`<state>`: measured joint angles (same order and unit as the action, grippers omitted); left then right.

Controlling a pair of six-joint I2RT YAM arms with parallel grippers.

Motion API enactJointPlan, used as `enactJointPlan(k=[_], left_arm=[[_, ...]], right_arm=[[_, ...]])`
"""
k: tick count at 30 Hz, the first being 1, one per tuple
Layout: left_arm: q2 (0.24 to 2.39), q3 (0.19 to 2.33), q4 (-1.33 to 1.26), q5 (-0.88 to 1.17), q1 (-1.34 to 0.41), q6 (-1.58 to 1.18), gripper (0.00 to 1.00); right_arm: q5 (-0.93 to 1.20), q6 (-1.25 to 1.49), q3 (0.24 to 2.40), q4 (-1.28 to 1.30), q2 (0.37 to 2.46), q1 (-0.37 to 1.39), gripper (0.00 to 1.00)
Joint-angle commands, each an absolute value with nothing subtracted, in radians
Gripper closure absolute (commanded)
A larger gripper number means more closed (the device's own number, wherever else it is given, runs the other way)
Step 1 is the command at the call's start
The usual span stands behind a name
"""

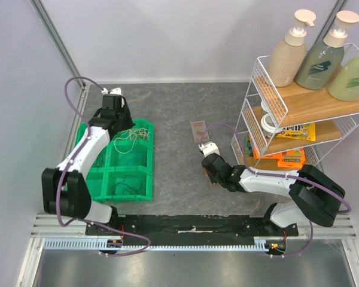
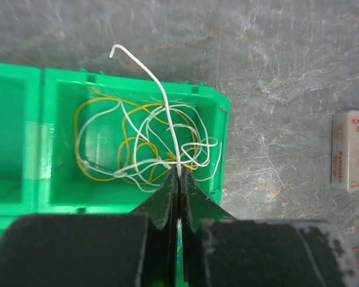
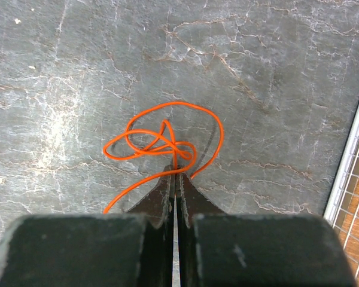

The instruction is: Untangle the cables

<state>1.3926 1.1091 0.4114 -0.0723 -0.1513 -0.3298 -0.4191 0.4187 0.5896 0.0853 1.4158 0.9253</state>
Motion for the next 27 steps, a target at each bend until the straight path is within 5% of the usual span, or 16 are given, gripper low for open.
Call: enactJointPlan(k=[1, 8, 19, 27], left_arm=[[1.494, 1.134, 0.350, 0.023, -0.129, -0.466, 0.98], [1.580, 1.155, 0.291, 0.161, -0.086, -0.503, 0.99], [1.305, 1.230, 0.250, 0.143, -0.087, -0.352, 0.98], [1.416, 1.304, 0.206, 0.336, -0.087, -0.200, 0.98]], right_arm=[[-0.420, 0.416, 0.577, 0.051, 1.385, 0.922, 0.98], [-0.420, 0.417, 0.577, 0.051, 1.384, 0.922, 0.98], [-0.419, 0.416, 0.580, 0.048, 1.387, 0.922, 0.98], [-0.423, 0.417, 0.572, 0.048, 1.376, 0.922, 0.98]])
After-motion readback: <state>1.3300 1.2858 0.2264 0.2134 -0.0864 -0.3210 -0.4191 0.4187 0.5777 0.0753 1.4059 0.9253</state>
